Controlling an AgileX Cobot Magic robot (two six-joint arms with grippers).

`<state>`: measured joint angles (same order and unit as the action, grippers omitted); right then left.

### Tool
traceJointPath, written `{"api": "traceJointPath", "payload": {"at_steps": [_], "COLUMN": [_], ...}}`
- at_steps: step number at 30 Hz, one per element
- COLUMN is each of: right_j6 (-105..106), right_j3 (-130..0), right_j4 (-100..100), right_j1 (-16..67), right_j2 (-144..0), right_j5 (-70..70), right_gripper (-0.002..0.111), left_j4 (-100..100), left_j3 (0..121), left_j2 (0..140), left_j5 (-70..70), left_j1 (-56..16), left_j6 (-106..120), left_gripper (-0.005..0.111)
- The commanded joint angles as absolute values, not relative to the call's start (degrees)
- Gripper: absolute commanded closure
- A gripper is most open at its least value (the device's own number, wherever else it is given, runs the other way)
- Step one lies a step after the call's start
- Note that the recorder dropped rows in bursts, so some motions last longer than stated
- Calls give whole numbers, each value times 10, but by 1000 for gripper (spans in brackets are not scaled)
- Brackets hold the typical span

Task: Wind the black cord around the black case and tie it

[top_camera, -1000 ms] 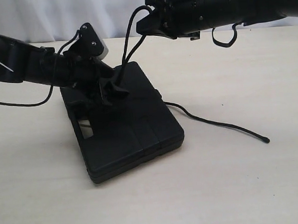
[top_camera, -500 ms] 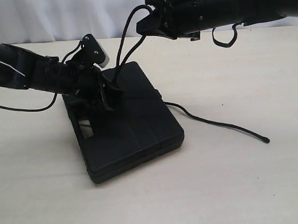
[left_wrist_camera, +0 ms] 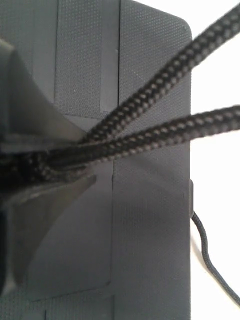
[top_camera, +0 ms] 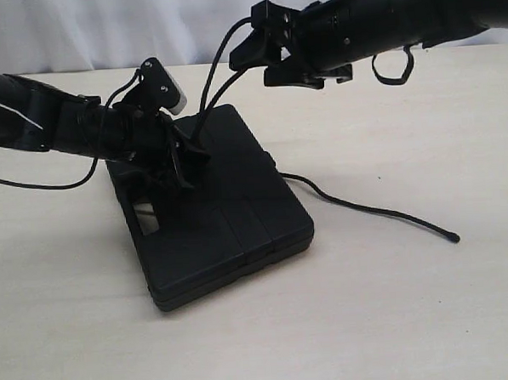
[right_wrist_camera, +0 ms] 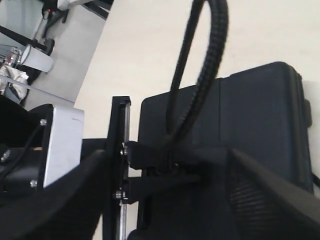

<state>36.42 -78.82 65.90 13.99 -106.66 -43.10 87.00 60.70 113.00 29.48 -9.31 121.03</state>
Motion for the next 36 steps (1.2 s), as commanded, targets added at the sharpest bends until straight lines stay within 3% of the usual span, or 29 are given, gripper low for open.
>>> {"api": "traceJointPath", "payload": {"at_steps": [1, 13, 36], "right_j6": [321, 205, -82], "right_j3": [-792, -791, -633], "right_j4": [583, 344, 59], "right_j1": [112, 15, 14], "right_j2": [-1044, -973, -967], "right_j5": [-450, -529, -388], "right_gripper": [35, 35, 35], "left_j4": [877, 877, 876], "left_j3": [608, 608, 608], "left_j2": [1129, 1129, 1129], "left_j5": [300, 298, 299], "left_j1": [-94, -94, -94], "left_j6": [1228, 1228, 1228], "left_gripper": [107, 107, 107]}}
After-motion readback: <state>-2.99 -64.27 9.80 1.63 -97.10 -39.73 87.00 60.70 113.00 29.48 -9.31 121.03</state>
